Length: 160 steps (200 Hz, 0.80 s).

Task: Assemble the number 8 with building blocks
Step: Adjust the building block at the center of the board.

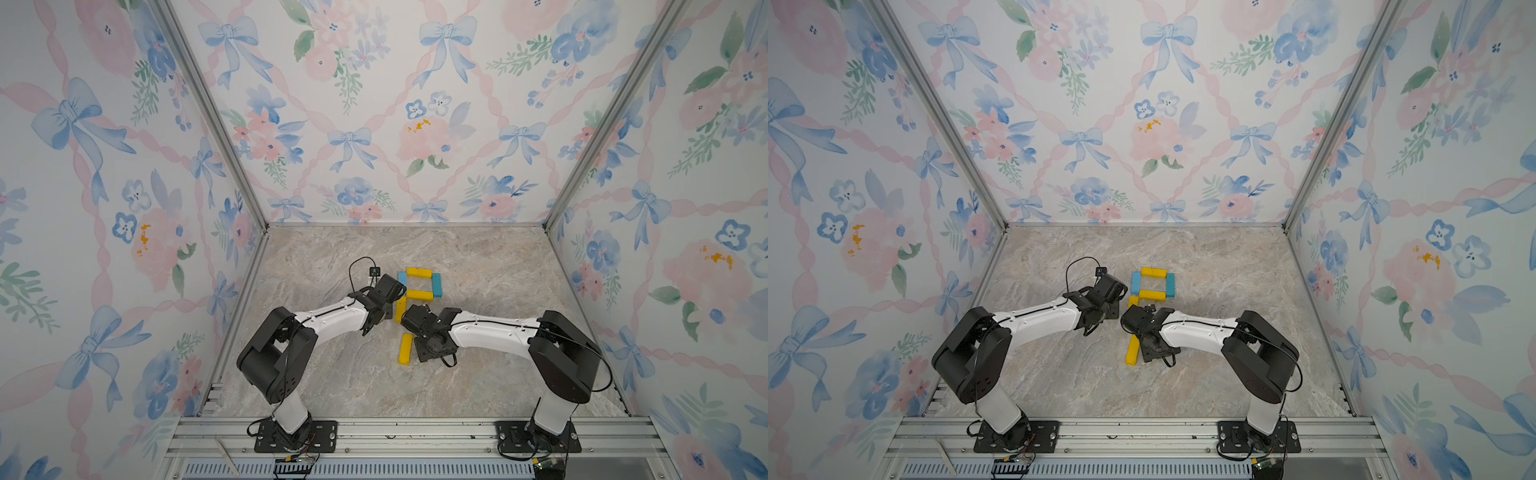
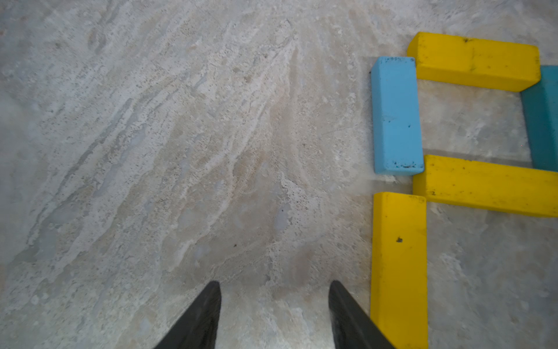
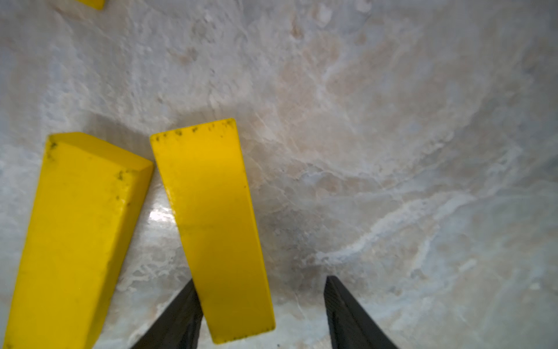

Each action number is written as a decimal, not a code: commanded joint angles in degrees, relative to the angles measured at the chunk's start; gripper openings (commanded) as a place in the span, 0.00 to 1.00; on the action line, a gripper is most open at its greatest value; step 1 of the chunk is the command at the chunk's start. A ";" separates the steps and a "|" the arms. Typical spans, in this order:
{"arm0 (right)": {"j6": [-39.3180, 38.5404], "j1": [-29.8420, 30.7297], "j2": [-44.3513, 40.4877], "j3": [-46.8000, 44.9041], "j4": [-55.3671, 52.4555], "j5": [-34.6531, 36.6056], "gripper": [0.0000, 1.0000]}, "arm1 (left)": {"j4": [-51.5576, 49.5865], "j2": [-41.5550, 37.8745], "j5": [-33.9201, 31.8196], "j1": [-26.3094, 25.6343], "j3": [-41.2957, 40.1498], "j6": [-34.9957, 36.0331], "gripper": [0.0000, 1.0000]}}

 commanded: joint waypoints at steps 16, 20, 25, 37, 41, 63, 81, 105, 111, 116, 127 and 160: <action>-9.96 0.83 3.53 2.34 -2.22 2.44 0.60 | -0.17 0.29 -1.14 0.35 0.07 0.19 0.60; -10.85 0.79 3.75 2.39 -2.14 2.30 0.59 | -0.20 0.13 -1.14 0.42 0.02 0.15 0.60; -12.01 0.68 4.09 2.29 -1.90 2.02 0.56 | -0.20 -0.06 -1.14 0.53 -0.13 0.26 0.60; -14.06 0.17 4.49 1.78 -1.25 0.23 0.48 | -0.29 -0.64 -1.05 0.78 -0.42 0.35 0.60; -14.49 -0.13 4.49 1.40 -0.94 -0.52 0.45 | -0.29 -0.87 -1.09 0.86 -0.58 0.33 0.60; -16.99 -1.73 3.15 -0.73 0.65 -4.41 0.36 | -0.29 -1.78 -1.18 1.57 -1.34 0.56 0.60; -19.35 -2.63 1.43 -1.69 -0.18 -4.53 0.36 | -0.29 -2.07 -1.05 2.07 -1.58 0.79 0.60; -24.20 -2.91 -0.75 -2.19 -2.29 -4.43 0.39 | -0.29 -2.04 -0.96 2.24 -1.32 1.27 0.60; -25.52 -2.85 -0.99 -2.05 -3.11 -4.23 0.39 | -0.29 -1.97 -1.00 2.33 -1.26 1.30 0.60; -26.59 -2.86 -1.12 -1.96 -3.72 -3.98 0.39 | -0.29 -1.85 -1.02 2.41 -1.10 1.38 0.60; -28.67 -2.84 -1.13 -1.77 -5.06 -2.83 0.39 | -0.25 -1.70 -0.91 2.52 -0.85 1.58 0.60; -33.72 -2.99 -0.63 -1.27 -6.42 0.73 0.37 | -0.20 -1.02 0.09 2.29 0.21 1.95 0.60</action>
